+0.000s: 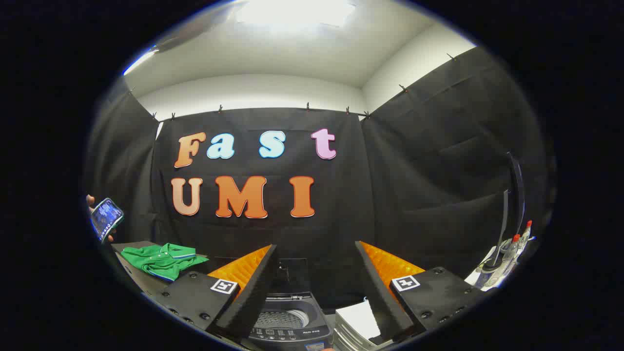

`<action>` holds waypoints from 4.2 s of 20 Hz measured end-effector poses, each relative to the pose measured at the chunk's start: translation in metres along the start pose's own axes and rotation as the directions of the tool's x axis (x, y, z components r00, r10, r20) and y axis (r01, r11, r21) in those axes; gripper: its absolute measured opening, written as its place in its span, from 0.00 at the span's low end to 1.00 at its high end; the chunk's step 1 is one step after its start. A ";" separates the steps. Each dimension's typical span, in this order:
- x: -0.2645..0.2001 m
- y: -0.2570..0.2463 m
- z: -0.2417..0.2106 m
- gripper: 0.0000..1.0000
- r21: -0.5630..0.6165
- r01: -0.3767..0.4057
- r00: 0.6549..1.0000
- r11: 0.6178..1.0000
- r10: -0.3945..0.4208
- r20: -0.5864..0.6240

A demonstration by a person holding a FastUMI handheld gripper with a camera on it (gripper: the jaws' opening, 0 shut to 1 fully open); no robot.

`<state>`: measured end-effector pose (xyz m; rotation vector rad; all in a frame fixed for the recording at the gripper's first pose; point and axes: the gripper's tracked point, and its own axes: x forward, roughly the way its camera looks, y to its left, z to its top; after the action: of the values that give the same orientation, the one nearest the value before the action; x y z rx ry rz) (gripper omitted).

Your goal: Put the clothes into the washing machine and then close the washing machine lid.

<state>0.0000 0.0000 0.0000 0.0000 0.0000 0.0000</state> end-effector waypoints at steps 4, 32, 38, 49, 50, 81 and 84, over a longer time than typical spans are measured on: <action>-0.004 0.006 0.005 0.99 -0.027 0.017 1.000 0.999 -0.017 -0.005; 0.024 0.284 0.090 0.98 0.155 -0.140 0.984 0.978 0.155 -0.091; 0.046 0.441 0.073 0.98 0.199 -0.288 0.932 0.937 0.322 -0.168; 0.076 0.576 -0.102 0.99 0.098 -0.287 0.795 0.953 0.295 -0.530; 0.076 0.580 -0.119 0.99 0.105 -0.283 0.769 0.953 0.291 -0.570; 0.083 0.581 -0.174 0.10 0.383 -0.308 0.710 0.871 0.479 -0.516; 0.083 0.584 -0.134 0.10 0.430 -0.381 0.739 0.818 0.549 -0.391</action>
<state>0.0832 0.5840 -0.1345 0.3356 0.5303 0.5212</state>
